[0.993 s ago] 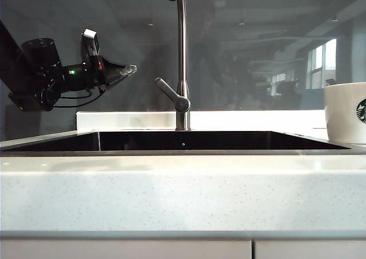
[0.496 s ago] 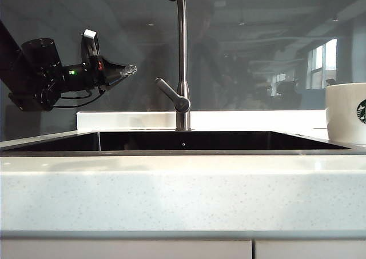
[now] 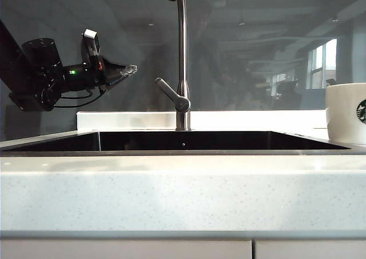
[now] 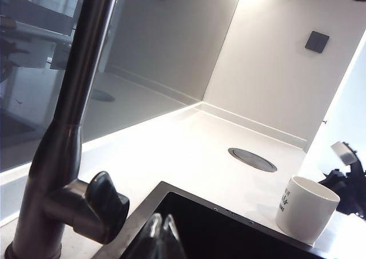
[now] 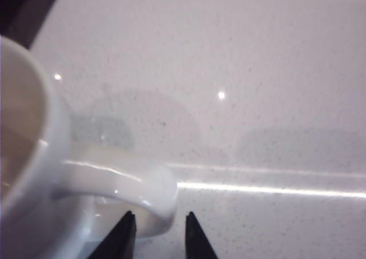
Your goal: Pick up the mug next to the sink, go to the faucet to get some water, pour the water into the sink, and finally put the mug back to its place.
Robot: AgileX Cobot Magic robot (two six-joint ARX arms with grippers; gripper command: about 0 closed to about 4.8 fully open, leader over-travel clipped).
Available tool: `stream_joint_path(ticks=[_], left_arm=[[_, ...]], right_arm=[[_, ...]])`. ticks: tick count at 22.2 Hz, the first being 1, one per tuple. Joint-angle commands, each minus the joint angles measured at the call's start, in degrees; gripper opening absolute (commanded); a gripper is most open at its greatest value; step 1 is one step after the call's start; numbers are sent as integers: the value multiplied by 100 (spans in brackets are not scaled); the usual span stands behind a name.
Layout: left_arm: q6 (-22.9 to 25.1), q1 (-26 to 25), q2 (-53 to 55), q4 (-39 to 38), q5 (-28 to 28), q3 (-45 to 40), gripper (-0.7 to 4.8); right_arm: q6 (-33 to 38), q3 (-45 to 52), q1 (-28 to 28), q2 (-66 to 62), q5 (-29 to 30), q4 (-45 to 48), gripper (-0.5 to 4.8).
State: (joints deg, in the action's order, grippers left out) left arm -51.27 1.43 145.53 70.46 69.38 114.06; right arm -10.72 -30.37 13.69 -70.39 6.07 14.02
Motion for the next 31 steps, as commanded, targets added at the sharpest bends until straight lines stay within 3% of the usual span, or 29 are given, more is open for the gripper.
stream_joint_path(ticks=[1, 7, 10, 12, 14, 17, 28, 31], left_arm=[[-15, 4, -44, 33, -11, 26, -5], [-15, 4, -44, 33, -11, 26, -5], [-15, 4, -44, 35, 0, 26, -5], [-15, 4, -44, 33, 4, 26, -5], [-15, 4, -44, 35, 2, 26, -5], [-15, 4, -44, 31, 4, 26, -5], [-15, 4, -44, 33, 4, 26, -5], [-15, 7, -44, 33, 7, 26, -5]], right_arm=[[26, -37, -4, 463, 0, -404, 127], [374, -37, -7, 1786, 70, -1799, 127], [732, -37, -11, 2542, 603, -2229, 106], [970, -37, -13, 3018, 1095, -2415, -1], [1353, -37, -13, 3491, 1805, -2446, -8], [1412, -37, -13, 3838, 2199, -2365, -5], [1392, -37, -4, 4205, 2201, -2328, -6], [1749, 107, -116, 4448, 1314, -2258, -6]])
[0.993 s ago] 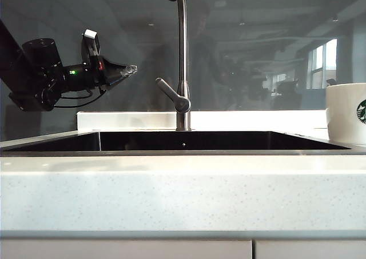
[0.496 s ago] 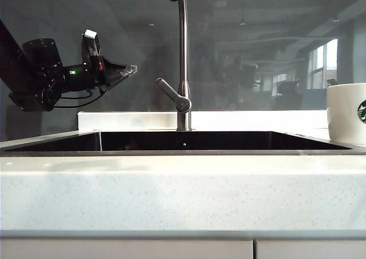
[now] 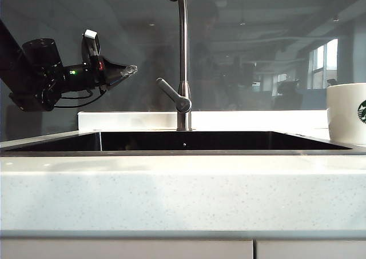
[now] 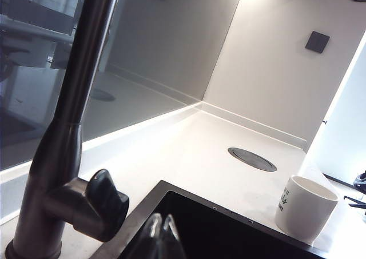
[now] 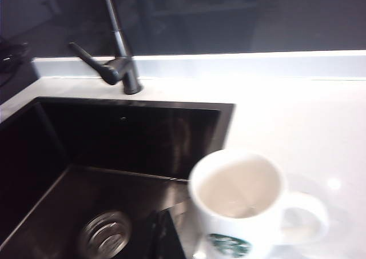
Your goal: Pick up the mug next to the sink, go to the faucet to get some water, pour the water into the sink, and finally put the mug back to its place.
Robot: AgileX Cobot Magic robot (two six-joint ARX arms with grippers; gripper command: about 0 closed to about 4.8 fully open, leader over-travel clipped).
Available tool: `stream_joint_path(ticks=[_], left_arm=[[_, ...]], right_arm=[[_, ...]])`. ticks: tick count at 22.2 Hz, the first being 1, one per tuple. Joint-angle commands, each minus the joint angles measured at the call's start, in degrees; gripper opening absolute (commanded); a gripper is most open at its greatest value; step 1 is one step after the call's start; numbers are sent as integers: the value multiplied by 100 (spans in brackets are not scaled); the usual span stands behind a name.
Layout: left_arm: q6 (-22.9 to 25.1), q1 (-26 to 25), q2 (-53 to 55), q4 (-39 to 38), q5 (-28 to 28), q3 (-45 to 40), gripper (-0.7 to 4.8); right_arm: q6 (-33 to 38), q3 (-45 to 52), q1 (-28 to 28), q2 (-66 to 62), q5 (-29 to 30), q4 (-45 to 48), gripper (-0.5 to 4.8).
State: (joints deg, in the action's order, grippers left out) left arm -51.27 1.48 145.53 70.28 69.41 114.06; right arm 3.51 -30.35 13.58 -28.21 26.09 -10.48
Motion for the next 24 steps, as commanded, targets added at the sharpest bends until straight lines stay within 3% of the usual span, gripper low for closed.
stream_joint_path(ticks=[1, 4, 7, 16, 24], left_arm=[[-15, 2, -44, 50, 4, 26, -5], [-15, 2, -44, 50, 4, 26, -5], [-15, 2, -42, 46, 2, 26, -5], [-15, 2, -42, 50, 2, 26, -5], [-15, 2, -42, 48, 4, 26, -5]], right_arm=[[289, 334, -323, 411, -1008, 400, -6], [251, 1296, -1034, 931, -2070, 1384, -6], [251, 1961, -1287, 1344, -2516, 1987, -6], [382, 2994, -1276, 2693, -2496, 2098, -6], [400, 3029, -1285, 2830, -2494, 1947, -6]])
